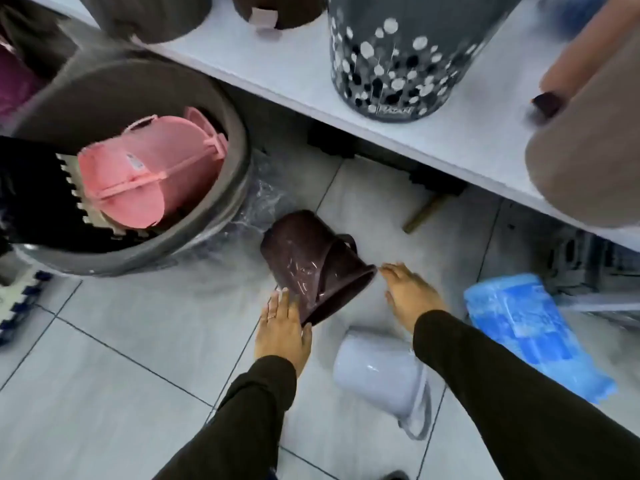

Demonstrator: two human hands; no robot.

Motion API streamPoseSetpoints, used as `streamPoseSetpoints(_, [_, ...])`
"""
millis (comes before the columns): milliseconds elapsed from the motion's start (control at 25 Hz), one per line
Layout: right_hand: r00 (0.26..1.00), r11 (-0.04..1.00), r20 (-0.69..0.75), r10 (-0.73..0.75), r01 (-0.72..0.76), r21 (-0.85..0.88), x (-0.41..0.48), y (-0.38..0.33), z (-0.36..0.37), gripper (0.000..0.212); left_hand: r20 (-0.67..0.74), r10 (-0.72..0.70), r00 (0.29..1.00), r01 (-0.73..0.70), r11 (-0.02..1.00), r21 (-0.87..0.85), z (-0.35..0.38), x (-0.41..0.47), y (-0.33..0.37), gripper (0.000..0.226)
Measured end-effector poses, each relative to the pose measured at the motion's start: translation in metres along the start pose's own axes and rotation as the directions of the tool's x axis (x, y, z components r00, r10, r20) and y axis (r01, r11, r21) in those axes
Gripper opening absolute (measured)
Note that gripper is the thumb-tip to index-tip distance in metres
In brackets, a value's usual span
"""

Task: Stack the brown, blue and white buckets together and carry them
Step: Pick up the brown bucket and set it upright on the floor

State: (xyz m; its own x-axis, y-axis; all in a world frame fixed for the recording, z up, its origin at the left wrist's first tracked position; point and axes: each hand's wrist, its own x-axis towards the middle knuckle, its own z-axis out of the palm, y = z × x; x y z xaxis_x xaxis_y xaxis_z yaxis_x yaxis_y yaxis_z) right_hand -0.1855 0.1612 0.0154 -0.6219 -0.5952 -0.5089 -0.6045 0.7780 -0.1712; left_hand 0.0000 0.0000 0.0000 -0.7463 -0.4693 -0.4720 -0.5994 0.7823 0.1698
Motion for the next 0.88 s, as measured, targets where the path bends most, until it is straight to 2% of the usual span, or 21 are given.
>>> streamPoseSetpoints(120, [0.999, 0.998, -0.05, -0.007, 0.01, 0.062, 0.063, 0.006, 0.05, 0.06, 0.061, -0.118, 0.991, 0.126, 0.978, -0.166, 0.06, 0.041, -0.013, 0.062])
streamPoseSetpoints(240, [0.998, 0.998, -0.049, -0.025, 0.028, 0.062, 0.102, 0.002, 0.087, 0.051, 0.104, -0.141, 0.985, 0.166, 0.942, -0.293, 0.096, 0.065, -0.017, 0.048])
streamPoseSetpoints(400, [0.981, 0.994, -0.178, -0.077, 0.062, -0.086, 0.113, 0.01, 0.092, 0.02, -0.025, -0.124, 0.992, 0.108, 0.931, -0.348, 0.101, 0.072, -0.029, 0.028])
streamPoseSetpoints(520, [0.953, 0.988, -0.267, -0.146, 0.126, -0.091, 0.118, 0.019, 0.06, 0.023, -0.195, -0.054, 0.979, -0.027, 0.92, -0.391, 0.065, 0.076, -0.029, 0.025])
streamPoseSetpoints(640, [0.939, 0.996, -0.335, -0.081, 0.088, 0.007, 0.13, 0.017, 0.02, 0.04, -0.185, -0.04, 0.982, -0.053, 0.879, -0.474, 0.025, 0.107, -0.031, 0.026])
streamPoseSetpoints(760, [0.967, 0.995, -0.246, 0.066, -0.045, 0.088, 0.137, 0.014, 0.014, 0.077, -0.04, -0.07, 0.997, 0.021, 0.706, -0.708, 0.003, 0.142, -0.035, 0.024])
streamPoseSetpoints(880, [0.974, 0.967, -0.09, 0.207, -0.191, 0.168, 0.13, 0.013, 0.036, 0.083, 0.16, -0.152, 0.975, 0.208, 0.397, -0.894, -0.012, 0.173, -0.034, 0.014])
